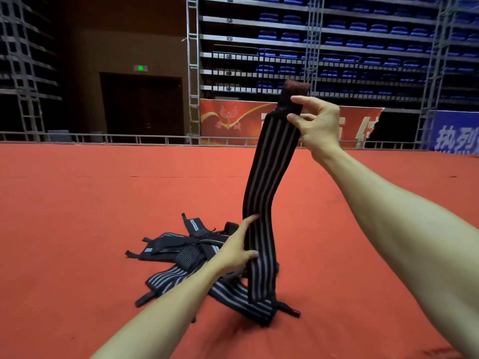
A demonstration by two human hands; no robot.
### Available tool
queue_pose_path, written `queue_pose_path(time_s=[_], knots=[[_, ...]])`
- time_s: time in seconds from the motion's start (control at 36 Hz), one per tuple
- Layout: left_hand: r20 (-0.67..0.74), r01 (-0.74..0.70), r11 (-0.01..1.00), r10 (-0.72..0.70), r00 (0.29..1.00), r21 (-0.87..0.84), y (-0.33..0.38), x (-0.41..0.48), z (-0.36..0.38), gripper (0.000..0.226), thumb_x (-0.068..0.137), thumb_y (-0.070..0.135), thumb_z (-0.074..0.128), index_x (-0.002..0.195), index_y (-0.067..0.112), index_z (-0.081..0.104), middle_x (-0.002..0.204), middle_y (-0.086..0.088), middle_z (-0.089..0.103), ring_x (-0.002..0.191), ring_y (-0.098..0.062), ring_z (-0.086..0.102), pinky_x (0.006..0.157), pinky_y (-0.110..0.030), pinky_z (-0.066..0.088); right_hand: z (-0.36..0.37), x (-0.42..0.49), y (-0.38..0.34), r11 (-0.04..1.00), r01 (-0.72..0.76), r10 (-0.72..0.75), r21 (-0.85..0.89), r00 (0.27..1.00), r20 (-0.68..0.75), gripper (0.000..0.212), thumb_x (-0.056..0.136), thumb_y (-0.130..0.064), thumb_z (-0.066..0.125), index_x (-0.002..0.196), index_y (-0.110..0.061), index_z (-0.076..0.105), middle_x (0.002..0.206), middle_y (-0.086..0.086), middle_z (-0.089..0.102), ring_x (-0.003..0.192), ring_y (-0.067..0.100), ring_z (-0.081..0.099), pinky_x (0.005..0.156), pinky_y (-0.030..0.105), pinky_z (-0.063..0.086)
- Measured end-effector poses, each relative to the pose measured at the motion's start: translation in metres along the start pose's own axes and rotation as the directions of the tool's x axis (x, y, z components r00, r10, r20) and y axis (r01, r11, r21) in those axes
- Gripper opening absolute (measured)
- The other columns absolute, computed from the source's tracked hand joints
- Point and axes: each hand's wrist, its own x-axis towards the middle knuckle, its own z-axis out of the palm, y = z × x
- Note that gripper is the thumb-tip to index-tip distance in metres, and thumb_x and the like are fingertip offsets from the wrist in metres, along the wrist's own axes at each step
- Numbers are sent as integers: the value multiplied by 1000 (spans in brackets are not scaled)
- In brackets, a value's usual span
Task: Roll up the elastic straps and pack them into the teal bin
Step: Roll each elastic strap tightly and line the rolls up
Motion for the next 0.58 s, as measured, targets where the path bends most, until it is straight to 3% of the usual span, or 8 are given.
queue_pose_path(time_s=[0.06,0.11,0.17,0.28,0.36,0.47,0.5,0.58], knots=[[16,66,991,-65,998,-115,12,1,6,91,87,4,70,151,44,18,154,4,34,132,-23,50,92,-27,54,-3,-2,6,999,19,-18,-43,1000,11,41,81,-1,77,118,-17,71,116,-1,71,88,9,73,80,30,61],[74,145,968,-132,988,-206,21,4,16,85,88,1,68,149,41,25,138,5,47,112,-35,62,74,-42,61,-7,-6,14,997,21,-18,-79,999,46,43,80,-3,79,120,-17,70,121,0,69,90,9,73,85,32,60],[121,196,948,-170,978,-251,25,7,29,77,87,-2,68,144,36,33,123,4,54,103,-32,67,76,-54,59,-13,-12,24,992,-3,14,-125,996,88,49,79,-4,80,124,-19,68,127,1,67,89,9,71,87,29,59],[202,281,907,-225,953,-313,22,11,62,67,87,-5,68,139,25,40,114,-6,58,94,-21,67,69,-37,62,-31,-33,54,969,-67,103,-238,984,143,57,75,-5,83,127,-25,67,127,0,66,89,10,66,81,22,56],[228,335,895,-275,934,-294,10,14,90,64,85,-7,69,136,20,42,112,-12,62,96,-23,67,78,-46,61,-43,-52,78,957,-107,155,-271,974,163,55,76,1,81,125,-21,68,123,-3,66,81,7,64,75,19,56],[305,393,888,-315,899,-240,-10,17,122,57,86,-10,66,131,19,46,108,-12,61,86,-18,64,58,-29,58,-56,-73,108,933,-129,192,-337,968,161,52,76,2,80,124,-18,69,119,-2,68,76,4,64,81,22,57],[304,368,910,-303,903,-188,-16,18,127,57,85,-8,68,130,18,47,109,-10,61,86,-16,62,60,-27,57,-58,-78,115,928,-137,200,-346,968,153,52,77,2,80,123,-18,69,119,-2,68,76,5,64,82,25,57],[301,226,971,-239,923,78,-31,24,137,57,80,3,75,130,17,52,121,-5,59,99,-13,59,85,-23,49,-62,-86,137,916,-166,222,-365,968,118,50,77,1,79,122,-19,70,112,-6,68,81,12,67,83,29,58]])
